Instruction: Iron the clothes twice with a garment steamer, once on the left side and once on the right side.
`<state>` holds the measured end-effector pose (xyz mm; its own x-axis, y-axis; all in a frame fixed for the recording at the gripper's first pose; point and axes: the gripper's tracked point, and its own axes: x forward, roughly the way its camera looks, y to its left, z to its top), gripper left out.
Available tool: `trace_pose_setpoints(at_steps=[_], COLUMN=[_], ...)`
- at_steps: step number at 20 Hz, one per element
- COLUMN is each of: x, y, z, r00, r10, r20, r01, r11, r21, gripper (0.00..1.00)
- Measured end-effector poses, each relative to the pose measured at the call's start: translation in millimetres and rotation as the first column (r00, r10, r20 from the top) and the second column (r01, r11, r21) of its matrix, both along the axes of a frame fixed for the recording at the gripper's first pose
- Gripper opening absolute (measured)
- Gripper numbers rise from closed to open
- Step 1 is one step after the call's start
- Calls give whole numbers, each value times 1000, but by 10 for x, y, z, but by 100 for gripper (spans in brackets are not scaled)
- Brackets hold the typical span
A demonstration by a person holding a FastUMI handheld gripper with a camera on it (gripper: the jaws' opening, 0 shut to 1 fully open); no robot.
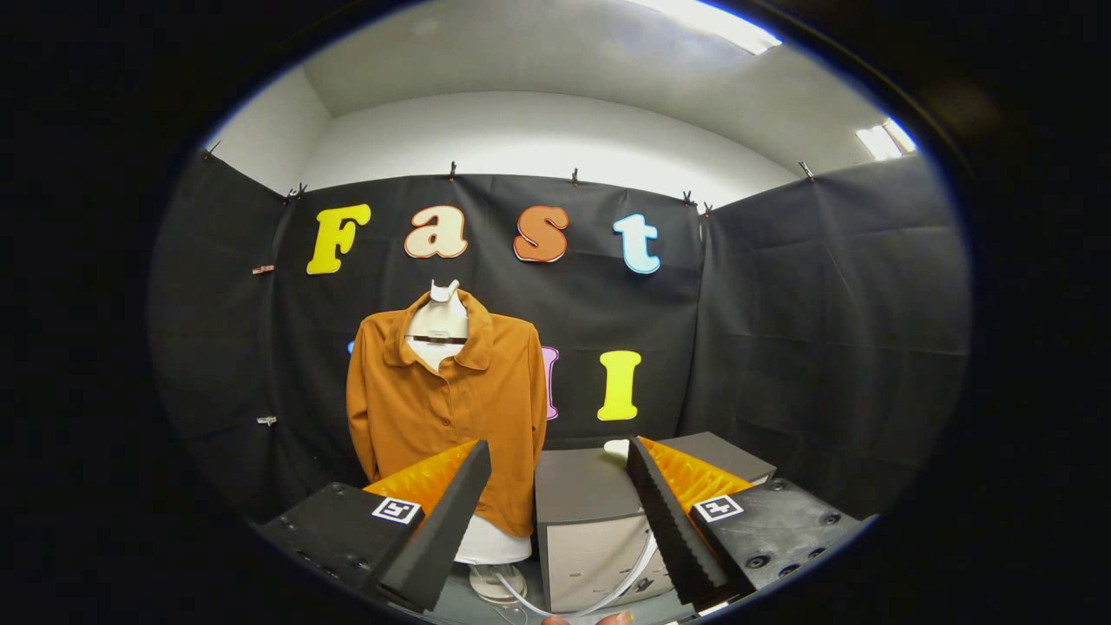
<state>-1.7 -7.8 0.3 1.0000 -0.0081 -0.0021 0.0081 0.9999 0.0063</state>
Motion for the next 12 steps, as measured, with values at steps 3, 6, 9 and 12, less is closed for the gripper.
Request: trace_pose_setpoints(at_steps=[3, 6, 9, 12], x=[23, 119, 323, 622], y=[-35, -101, -325, -589], z=[-9, -79, -186, -390], r00=[1000, 999, 997, 986], r10=[-1, 7, 0, -2], r20=[-5, -31, -79, -169], r01=[1, -7, 1, 5], r11=[1000, 1000, 1000, 1000], r21=[2, 17, 5, 13], gripper=[98, 98, 98, 98])
